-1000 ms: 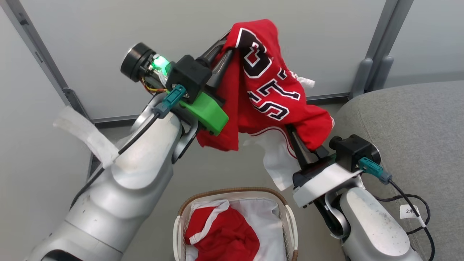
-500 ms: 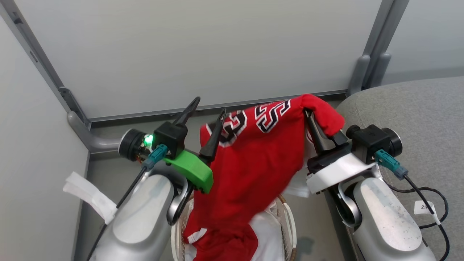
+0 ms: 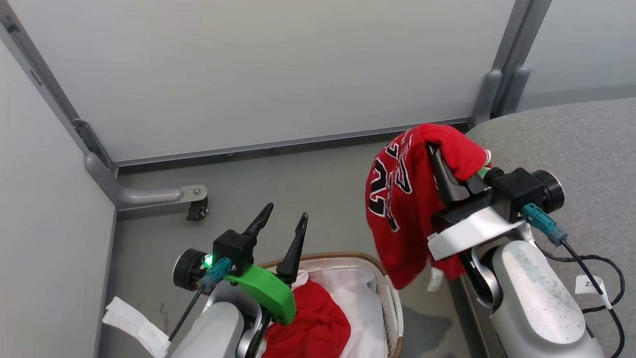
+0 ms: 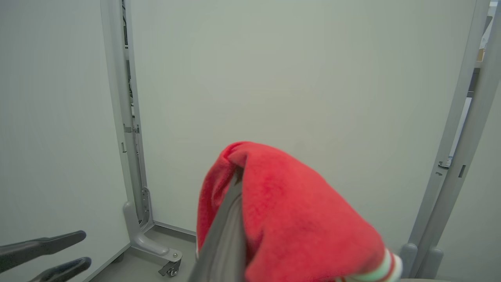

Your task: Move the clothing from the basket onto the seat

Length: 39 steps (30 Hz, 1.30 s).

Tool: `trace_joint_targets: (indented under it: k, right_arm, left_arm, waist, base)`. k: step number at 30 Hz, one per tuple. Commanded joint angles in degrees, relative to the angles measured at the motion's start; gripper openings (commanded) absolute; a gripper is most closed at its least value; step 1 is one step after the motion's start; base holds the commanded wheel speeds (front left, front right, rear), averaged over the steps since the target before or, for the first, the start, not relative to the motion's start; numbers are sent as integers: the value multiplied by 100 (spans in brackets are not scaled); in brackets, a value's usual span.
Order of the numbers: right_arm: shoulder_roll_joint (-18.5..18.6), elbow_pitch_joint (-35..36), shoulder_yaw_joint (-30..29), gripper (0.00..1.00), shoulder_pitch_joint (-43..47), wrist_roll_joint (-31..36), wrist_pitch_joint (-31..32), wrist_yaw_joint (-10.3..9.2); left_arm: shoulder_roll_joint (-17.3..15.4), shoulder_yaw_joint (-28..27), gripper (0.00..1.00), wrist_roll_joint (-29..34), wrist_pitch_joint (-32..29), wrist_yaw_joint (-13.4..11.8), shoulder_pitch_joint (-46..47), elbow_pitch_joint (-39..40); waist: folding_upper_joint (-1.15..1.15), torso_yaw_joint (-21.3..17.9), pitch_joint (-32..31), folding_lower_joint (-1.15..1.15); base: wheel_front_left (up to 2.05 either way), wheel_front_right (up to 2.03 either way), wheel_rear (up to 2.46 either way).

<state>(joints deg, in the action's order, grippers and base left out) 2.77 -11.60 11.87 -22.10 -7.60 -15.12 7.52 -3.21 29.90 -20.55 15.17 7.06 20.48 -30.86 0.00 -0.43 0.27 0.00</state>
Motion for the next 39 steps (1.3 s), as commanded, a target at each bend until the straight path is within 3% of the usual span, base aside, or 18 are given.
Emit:
trace_joint_targets:
  k: [1, 13, 30, 39]
  right_arm:
    - [20, 33, -36, 0, 45, 36, -6, -6]
    - [24, 26, -171, 0, -63, 129, -6, -6]
    - [27, 95, -773, 0, -209, 649, -6, -6]
    - [70, 110, -961, 0, -268, 657, -6, -7]
  left_arm:
    - [-2, -44, 100, 57, -3, 18, -119, 35]
    - [30, -89, 100, 17, -3, 5, -429, 247]
    - [25, 227, 100, 34, -3, -74, -302, 592]
    - [21, 462, 100, 124, -3, -39, -194, 587]
  waist:
    - [0, -2, 2, 0]
    - [0, -134, 35, 0]
    - [0, -1929, 492, 0]
    - [0, -2351, 714, 0]
  base:
    - [0, 0, 0]
    - [0, 0, 0]
    - [0, 0, 0]
    - [0, 0, 0]
